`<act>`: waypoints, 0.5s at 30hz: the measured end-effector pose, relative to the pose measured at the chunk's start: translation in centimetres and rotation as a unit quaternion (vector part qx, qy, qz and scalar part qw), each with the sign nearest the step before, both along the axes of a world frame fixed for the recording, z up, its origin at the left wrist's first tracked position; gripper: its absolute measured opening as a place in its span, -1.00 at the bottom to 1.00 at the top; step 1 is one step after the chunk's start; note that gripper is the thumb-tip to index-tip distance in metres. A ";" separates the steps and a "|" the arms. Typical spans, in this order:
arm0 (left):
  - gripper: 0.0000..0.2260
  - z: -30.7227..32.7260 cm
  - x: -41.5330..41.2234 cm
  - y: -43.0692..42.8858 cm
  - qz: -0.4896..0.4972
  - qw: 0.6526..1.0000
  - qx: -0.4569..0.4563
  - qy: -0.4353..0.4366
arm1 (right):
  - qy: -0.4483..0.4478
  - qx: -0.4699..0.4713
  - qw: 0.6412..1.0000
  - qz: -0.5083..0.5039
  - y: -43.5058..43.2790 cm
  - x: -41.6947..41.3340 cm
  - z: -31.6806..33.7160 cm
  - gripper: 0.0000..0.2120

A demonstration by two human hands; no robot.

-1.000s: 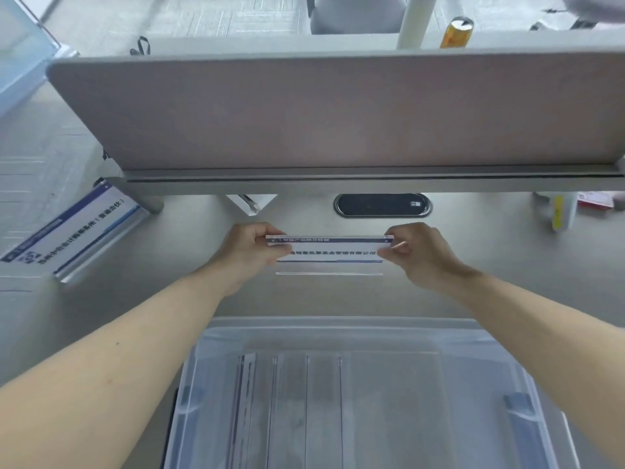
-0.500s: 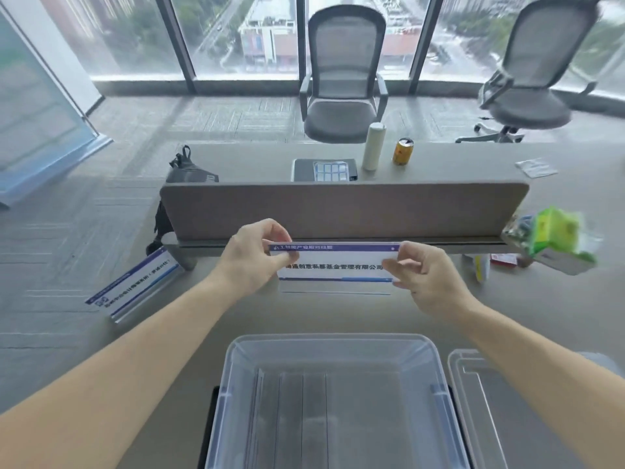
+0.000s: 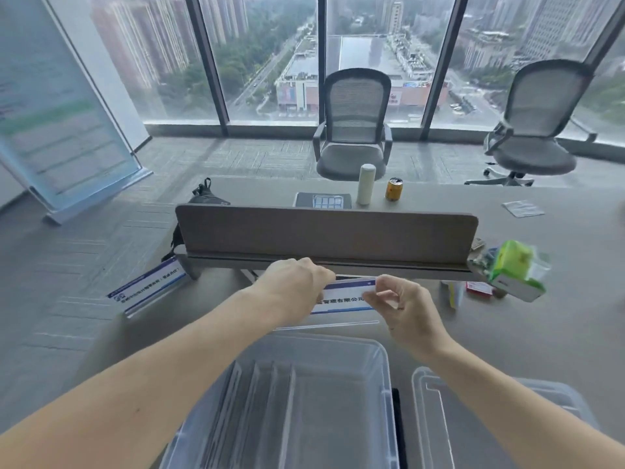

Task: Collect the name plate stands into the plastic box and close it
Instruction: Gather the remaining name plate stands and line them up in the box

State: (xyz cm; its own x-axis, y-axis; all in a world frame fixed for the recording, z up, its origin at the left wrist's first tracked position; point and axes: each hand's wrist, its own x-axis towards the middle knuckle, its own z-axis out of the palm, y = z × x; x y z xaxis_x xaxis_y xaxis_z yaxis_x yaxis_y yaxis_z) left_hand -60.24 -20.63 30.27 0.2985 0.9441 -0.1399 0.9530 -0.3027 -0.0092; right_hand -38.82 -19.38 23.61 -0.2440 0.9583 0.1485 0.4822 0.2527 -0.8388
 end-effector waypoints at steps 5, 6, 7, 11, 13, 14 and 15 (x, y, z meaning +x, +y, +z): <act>-0.92 -0.5 4.0 -3.2 0.052 0.999 -0.009 0.002 | 0.026 -0.011 0.998 0.063 -1.7 4.6 -1.5 -0.82; -0.89 -0.6 4.6 -3.9 0.070 0.998 -0.010 -0.001 | 0.003 -0.002 0.997 0.081 -2.2 5.7 -2.2 -0.74; -0.86 -0.9 5.1 -4.7 0.091 0.996 -0.013 -0.007 | -0.038 0.009 0.993 0.108 -2.8 6.8 -2.8 -0.68; -0.87 -2.7 6.7 -7.8 0.158 0.986 -0.046 -0.030 | -0.199 0.047 0.943 0.263 -4.9 8.9 -4.9 -0.63; -0.85 -4.3 7.1 -9.1 0.184 0.979 -0.070 -0.043 | -0.245 0.084 0.903 0.343 -6.0 8.4 -6.0 -0.65; -0.83 -5.3 7.1 -9.6 0.197 0.976 -0.075 -0.051 | -0.265 0.105 0.881 0.377 -6.4 8.2 -6.8 -0.65; -0.81 -6.4 7.2 -10.1 0.210 0.973 -0.081 -0.055 | -0.282 0.126 0.860 0.405 -6.9 7.9 -7.6 -0.66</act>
